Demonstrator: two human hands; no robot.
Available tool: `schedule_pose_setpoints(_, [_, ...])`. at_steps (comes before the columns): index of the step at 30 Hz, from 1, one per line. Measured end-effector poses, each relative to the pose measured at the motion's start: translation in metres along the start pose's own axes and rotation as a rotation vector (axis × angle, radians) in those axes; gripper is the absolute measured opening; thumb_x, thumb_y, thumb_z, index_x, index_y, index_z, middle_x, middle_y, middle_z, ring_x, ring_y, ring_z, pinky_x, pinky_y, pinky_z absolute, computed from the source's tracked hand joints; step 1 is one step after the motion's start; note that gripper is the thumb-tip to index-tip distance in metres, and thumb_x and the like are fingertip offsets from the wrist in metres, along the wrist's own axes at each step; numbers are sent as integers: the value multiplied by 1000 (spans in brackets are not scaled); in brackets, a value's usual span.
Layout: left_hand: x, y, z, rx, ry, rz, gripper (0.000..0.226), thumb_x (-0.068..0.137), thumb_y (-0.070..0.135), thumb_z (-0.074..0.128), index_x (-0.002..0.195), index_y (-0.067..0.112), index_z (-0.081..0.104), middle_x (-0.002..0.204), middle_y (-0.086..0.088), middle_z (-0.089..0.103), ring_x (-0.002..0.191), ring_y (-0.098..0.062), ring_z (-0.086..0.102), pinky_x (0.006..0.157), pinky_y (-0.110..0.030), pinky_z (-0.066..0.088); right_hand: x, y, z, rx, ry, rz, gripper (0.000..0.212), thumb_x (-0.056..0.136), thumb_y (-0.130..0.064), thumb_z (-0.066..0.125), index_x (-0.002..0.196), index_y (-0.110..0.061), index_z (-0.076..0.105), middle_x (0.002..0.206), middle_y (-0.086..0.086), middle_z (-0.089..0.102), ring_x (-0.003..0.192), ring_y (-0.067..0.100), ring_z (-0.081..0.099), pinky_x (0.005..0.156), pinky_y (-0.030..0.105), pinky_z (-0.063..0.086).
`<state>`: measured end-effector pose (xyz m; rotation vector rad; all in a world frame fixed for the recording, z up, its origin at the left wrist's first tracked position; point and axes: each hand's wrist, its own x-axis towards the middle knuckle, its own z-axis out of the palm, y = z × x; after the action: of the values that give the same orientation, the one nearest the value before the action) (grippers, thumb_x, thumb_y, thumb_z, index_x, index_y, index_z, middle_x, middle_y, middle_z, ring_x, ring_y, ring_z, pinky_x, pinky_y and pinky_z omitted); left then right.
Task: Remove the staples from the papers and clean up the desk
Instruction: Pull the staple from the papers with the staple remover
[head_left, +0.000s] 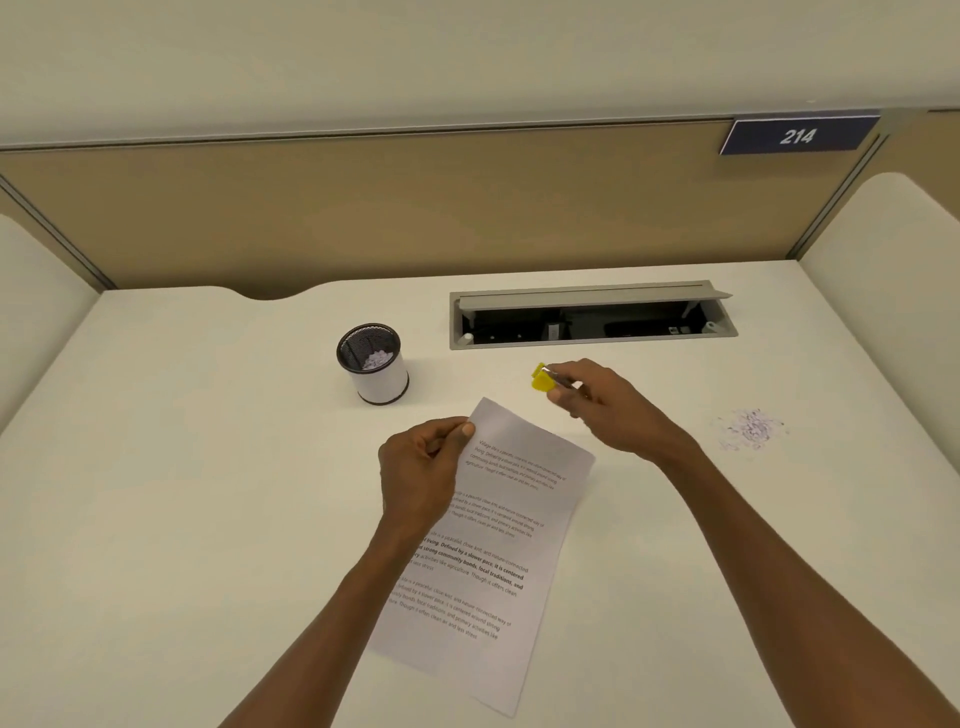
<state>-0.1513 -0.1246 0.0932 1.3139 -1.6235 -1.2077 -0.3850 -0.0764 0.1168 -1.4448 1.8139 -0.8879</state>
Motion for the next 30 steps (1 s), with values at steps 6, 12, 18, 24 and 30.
schedule_pose_setpoints(6, [-18,13,-3,48,-32,120,9,90,16,72,95,19,80,65,37,65,70,11,67,60,-5,45,-19,-41,-3,-282,-206,-129,25,94,-36,60,116,-23,61,100,0,48,94,20,50,83,35,43])
schedule_pose_setpoints(12, [-31,21,-6,52,-7,212,11,90,16,72,96,16,80,78,22,72,70,5,69,60,-7,48,-36,-64,-1,-364,-251,-160,42,87,-34,69,127,-21,61,107,-3,52,97,18,53,86,41,50])
schedule_pose_setpoints(18, [-40,26,-9,64,-17,310,13,88,12,73,97,18,80,74,37,68,74,3,69,65,-8,48,-46,-77,5,-304,-207,-199,26,87,-30,69,113,-25,70,104,-6,64,95,14,56,86,39,50])
schedule_pose_setpoints(24, [-47,32,-14,38,0,326,19,89,10,72,93,28,77,73,37,68,73,4,68,62,-7,47,-51,-85,4,-310,-178,-199,28,88,-27,69,115,-20,72,118,-2,70,96,15,60,87,37,51])
schedule_pose_setpoints(30, [-48,38,-15,-23,-3,264,22,88,12,73,89,34,74,72,34,70,72,5,69,61,-7,47,-54,-88,3,-290,-163,-212,27,89,-25,68,115,-22,71,114,-2,71,91,12,58,80,29,48])
